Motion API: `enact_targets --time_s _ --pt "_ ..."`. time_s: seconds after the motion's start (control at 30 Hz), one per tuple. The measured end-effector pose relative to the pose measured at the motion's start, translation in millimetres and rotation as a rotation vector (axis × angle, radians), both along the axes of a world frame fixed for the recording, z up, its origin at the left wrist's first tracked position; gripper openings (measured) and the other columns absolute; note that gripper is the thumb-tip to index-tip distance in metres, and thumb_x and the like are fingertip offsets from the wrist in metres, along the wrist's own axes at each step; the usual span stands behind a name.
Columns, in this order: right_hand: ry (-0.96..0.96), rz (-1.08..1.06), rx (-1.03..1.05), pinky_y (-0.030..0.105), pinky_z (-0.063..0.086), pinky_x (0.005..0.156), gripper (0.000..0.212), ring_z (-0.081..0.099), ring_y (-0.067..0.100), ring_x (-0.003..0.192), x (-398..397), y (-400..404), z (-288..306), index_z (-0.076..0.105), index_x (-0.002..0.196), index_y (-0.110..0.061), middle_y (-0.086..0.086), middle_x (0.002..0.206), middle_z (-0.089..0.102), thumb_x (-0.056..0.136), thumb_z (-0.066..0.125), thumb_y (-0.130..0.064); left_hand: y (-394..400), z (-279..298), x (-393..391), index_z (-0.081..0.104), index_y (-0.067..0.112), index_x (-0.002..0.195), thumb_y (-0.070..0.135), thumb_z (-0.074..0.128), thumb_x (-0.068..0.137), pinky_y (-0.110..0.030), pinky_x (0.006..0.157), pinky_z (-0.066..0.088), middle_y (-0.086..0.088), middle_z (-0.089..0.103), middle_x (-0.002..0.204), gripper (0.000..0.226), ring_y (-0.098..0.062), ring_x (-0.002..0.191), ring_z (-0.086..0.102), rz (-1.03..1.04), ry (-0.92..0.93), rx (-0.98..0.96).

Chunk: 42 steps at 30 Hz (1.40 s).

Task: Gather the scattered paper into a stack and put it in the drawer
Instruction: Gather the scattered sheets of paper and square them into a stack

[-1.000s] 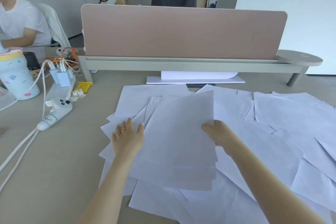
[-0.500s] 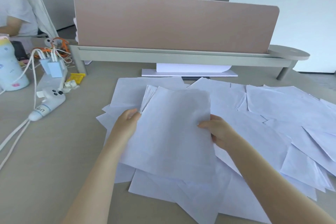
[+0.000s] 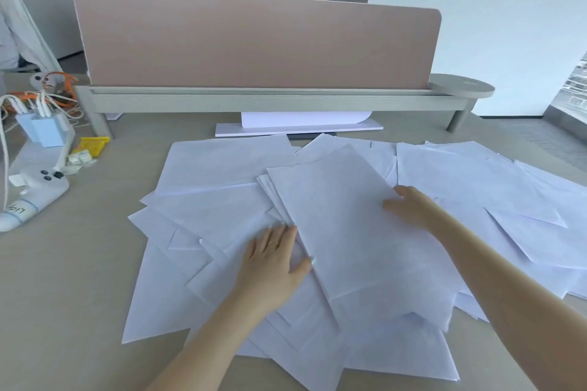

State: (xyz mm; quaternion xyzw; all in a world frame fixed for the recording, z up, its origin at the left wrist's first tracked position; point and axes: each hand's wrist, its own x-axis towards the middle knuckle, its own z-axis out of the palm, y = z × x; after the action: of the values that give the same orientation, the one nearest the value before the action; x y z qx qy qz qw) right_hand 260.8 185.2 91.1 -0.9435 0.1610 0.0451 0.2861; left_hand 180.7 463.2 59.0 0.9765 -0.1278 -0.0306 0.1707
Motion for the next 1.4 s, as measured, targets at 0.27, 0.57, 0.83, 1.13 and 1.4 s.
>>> enact_targets --time_s 0.27,0.57,0.83,1.13,1.4 --pt "0.005 0.063 -0.034 0.033 0.038 0.069 0.017 0.05 0.025 0.082 -14.3 -2.6 8.8 0.049 0.074 -0.014 0.004 0.082 0.052 0.081 0.061 -0.024 21.7 12.4 11.8 0.013 0.021 0.15 0.049 0.035 0.095 -0.037 0.117 0.01 -0.004 0.01 0.16 0.066 -0.023 0.147 0.009 0.292 0.023 -0.137" --pt "-0.044 0.018 0.321 0.026 0.04 0.057 0.011 0.054 0.021 0.068 -35.8 -10.5 16.8 0.055 0.077 -0.014 0.004 0.078 0.056 0.083 0.062 -0.007 65.4 41.7 -20.7 0.037 0.022 0.14 0.022 0.049 0.095 -0.019 0.067 0.037 0.006 0.042 0.123 0.047 -0.005 0.09 0.049 0.718 0.303 -1.346" --pt "-0.214 -0.121 0.447 0.026 0.042 0.059 0.012 0.054 0.025 0.066 -53.5 -15.8 1.4 0.055 0.077 -0.015 0.01 0.089 0.057 0.082 0.061 -0.005 75.9 39.1 -18.5 0.051 0.019 0.108 0.03 0.052 0.092 -0.028 0.076 0.038 0.002 0.048 0.112 0.019 -0.01 0.081 0.05 0.696 0.18 -0.857" --pt "-0.075 -0.06 0.664 0.033 0.046 0.061 0.01 0.059 0.026 0.07 -87.4 2.4 6.7 0.052 0.101 -0.006 0.012 0.087 0.059 0.091 0.052 -0.004 92.8 53.8 -10.5 0.04 0.016 0.127 0.031 0.052 0.091 -0.033 0.074 0.053 -0.001 0.051 0.11 0.041 -0.019 0.086 0.062 0.634 0.312 -0.76" --pt "-0.118 -0.141 0.666 0.034 0.05 0.067 0.038 0.06 0.026 0.075 -90.3 11.1 -5.6 0.049 0.125 -0.005 0.016 0.108 0.06 0.088 0.054 -0.005 106.9 52.5 -21.6 0.053 0.013 0.106 0.024 0.051 0.093 -0.032 0.061 0.059 -0.008 0.065 0.096 0.017 -0.018 0.07 0.07 0.601 0.506 -1.084"
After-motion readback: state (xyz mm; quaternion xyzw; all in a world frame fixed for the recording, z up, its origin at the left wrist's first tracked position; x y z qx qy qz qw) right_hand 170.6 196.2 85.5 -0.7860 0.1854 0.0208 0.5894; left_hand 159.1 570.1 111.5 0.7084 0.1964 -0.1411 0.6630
